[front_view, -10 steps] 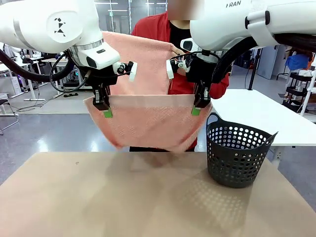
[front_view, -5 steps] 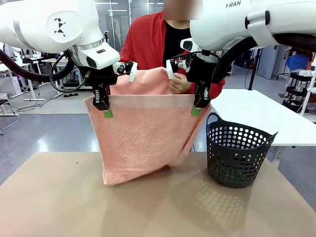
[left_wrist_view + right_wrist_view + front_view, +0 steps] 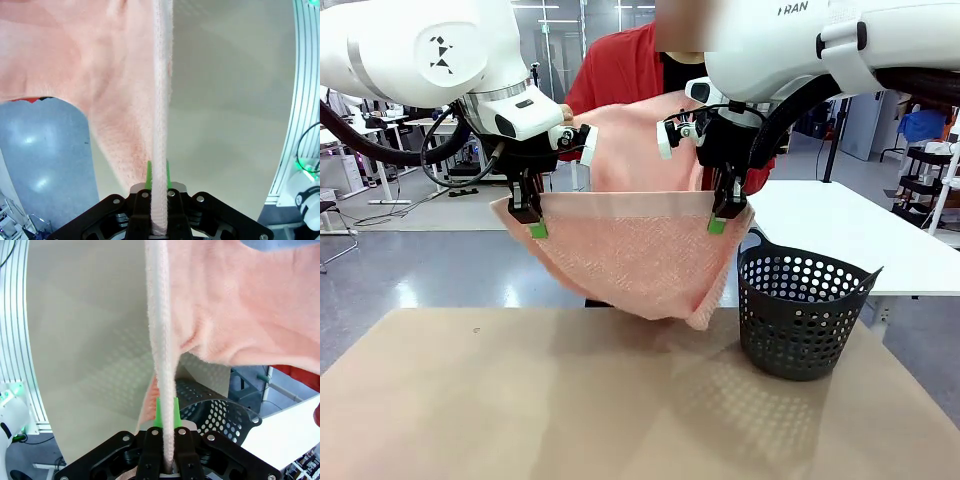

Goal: Fold the towel.
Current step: Release the end of the 100 cm Hotel Towel you were holding and grab the top end of the folded side.

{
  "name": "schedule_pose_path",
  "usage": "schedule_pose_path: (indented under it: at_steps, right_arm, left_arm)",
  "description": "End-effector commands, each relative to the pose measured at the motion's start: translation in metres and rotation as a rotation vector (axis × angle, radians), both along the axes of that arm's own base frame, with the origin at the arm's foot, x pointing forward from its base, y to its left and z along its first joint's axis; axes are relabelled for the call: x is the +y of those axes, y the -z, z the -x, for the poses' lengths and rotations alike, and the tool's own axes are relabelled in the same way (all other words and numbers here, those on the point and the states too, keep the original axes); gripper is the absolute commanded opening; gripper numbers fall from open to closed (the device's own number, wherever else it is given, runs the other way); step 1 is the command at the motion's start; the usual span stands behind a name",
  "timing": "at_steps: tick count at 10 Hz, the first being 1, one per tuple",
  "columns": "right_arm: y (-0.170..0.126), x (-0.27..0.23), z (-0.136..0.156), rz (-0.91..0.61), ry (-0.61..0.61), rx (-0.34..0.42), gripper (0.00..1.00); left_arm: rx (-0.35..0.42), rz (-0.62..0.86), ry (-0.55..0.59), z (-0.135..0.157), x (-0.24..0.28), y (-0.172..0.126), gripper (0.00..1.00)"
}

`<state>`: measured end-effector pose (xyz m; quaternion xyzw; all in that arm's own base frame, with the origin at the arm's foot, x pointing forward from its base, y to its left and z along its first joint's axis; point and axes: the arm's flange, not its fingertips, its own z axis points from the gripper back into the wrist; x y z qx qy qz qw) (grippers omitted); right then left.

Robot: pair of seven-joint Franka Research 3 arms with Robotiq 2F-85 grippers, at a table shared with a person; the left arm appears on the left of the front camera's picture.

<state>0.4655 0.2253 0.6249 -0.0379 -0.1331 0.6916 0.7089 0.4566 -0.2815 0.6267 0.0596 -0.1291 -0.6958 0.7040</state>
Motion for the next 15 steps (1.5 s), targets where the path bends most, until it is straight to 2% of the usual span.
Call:
schedule_pose_path:
  at_steps: [1, 15]
  right_arm:
    - [-0.0007, -0.0009, 0.0006, 0.001, 0.001, -0.003, 0.00]
    - [-0.0007, -0.0009, 0.0006, 0.001, 0.001, -0.003, 0.00]
  left_arm:
    - [-0.009, -0.012, 0.000, -0.0004, 0.0010, -0.0014, 0.00]
    - [-0.009, -0.012, 0.000, -0.0004, 0.0010, -0.0014, 0.00]
